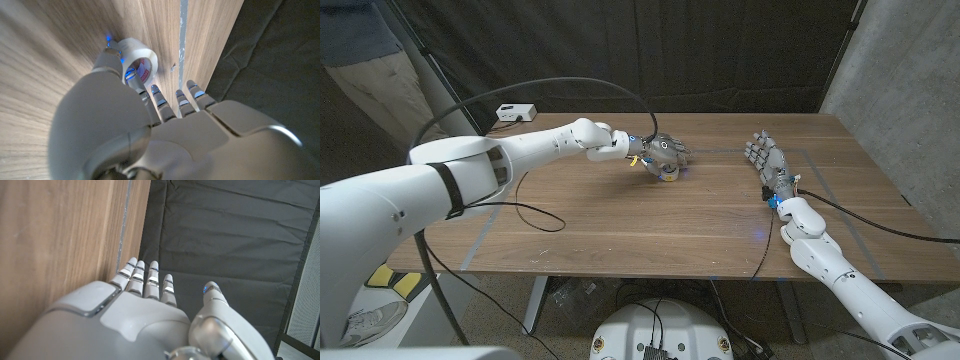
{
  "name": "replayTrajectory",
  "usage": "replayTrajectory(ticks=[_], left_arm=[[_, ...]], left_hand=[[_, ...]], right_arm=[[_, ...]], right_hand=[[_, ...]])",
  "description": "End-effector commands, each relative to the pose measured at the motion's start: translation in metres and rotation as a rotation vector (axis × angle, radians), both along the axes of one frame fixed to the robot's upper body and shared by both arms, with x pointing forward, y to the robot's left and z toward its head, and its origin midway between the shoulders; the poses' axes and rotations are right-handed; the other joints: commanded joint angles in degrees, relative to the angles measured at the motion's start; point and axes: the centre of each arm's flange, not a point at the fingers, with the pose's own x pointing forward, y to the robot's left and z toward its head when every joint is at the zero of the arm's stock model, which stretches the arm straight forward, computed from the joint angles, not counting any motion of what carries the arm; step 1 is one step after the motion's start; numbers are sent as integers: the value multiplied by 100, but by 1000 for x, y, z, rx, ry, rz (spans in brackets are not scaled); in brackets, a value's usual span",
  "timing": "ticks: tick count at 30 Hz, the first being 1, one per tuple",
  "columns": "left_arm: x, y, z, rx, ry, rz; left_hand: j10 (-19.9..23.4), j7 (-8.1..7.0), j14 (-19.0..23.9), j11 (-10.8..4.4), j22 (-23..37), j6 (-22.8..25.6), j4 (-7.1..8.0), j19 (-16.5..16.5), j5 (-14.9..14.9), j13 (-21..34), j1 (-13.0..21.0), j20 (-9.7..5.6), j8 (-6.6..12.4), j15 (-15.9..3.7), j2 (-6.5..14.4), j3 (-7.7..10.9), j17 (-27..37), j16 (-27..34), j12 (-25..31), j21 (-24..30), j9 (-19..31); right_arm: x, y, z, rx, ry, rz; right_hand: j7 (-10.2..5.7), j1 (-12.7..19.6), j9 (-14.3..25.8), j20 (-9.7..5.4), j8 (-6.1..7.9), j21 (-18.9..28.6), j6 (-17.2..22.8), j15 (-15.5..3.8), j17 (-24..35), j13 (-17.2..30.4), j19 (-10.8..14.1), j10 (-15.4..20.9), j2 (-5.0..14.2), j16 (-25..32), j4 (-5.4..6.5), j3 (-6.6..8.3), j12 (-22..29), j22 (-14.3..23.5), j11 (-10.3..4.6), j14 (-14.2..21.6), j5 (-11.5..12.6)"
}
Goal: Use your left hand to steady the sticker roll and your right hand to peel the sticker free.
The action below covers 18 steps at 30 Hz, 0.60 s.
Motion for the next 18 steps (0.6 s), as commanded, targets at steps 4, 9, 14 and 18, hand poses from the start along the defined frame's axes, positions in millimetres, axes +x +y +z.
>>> replayTrajectory(ticks=[4,9,14,18], left_arm=[[-9,-1,9,-100,17,-10],[-14,-2,17,-153,34,-2],[-16,-1,27,-246,65,9],[-18,1,33,-332,92,16]], left_hand=[[-2,218,55,4,29,116,81,38,34,28,-61,7,37,-608,313,73,42,45,-43,21,105],[-22,244,59,6,31,131,93,42,45,39,-64,-27,70,-587,352,83,43,43,-58,23,159],[-15,284,64,5,32,140,93,45,51,48,-49,-41,99,-553,392,103,44,41,-58,26,199],[7,322,82,5,33,143,86,57,48,55,-35,-64,124,-558,404,114,40,40,-51,32,232]], right_arm=[[-3,0,-1,2,-4,3],[-5,1,-1,1,-6,6],[-7,1,-1,-2,-10,2],[-10,0,-2,-8,-9,-5]], right_hand=[[10,-34,17,4,-6,21,45,-6,3,29,34,23,-5,25,30,25,42,22,6,42,3],[10,-34,17,5,-6,21,44,-5,2,29,37,28,-7,21,29,27,42,22,9,42,3],[9,-28,17,1,-8,21,40,-14,1,29,40,24,-5,16,25,33,40,22,9,39,5],[10,-10,17,-1,-9,21,37,-15,-2,29,42,28,1,14,13,45,40,21,1,44,9]])
